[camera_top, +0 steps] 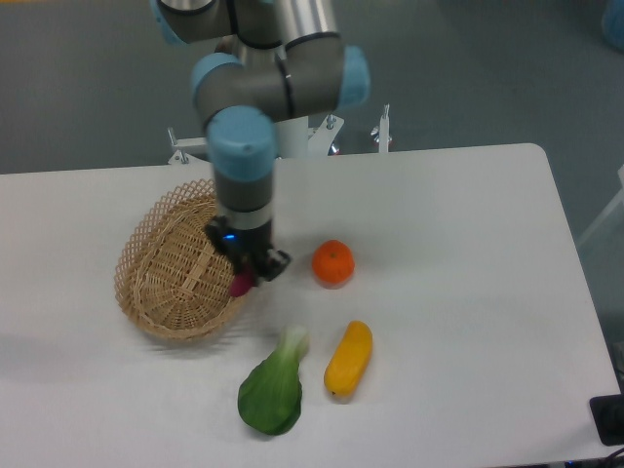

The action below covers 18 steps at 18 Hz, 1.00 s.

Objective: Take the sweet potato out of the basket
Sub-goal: 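Carry the held sweet potato up and away from the basket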

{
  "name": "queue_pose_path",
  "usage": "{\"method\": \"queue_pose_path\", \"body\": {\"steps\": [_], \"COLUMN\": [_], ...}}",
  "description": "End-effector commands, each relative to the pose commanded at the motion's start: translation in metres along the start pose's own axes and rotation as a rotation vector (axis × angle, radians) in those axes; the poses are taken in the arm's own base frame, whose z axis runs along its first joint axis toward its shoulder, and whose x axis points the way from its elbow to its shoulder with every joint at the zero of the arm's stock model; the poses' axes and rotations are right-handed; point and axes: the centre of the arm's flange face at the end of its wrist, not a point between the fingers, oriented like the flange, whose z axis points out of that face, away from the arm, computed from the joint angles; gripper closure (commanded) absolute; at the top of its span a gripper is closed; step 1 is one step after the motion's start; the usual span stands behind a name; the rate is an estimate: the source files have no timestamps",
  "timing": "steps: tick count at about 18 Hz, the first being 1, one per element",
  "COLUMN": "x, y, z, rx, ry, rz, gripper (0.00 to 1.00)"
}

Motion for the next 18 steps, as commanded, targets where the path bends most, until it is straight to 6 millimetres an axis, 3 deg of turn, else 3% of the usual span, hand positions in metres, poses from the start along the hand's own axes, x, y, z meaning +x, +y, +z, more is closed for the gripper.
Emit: {"method": "queue_pose_path", "body": {"steps": [9, 14, 18], "x": [-0.116, -0.15, -0.176], "y": [0.105, 0.155, 0.169], "z": [-0.022, -0.023, -0.018], "rx": [-0.01, -0.026, -0.065], "ry": [-0.068, -0.072, -0.083], "rz": [0.06, 0.06, 0.037], "gripper": [0.9, 0.9, 0.91]}}
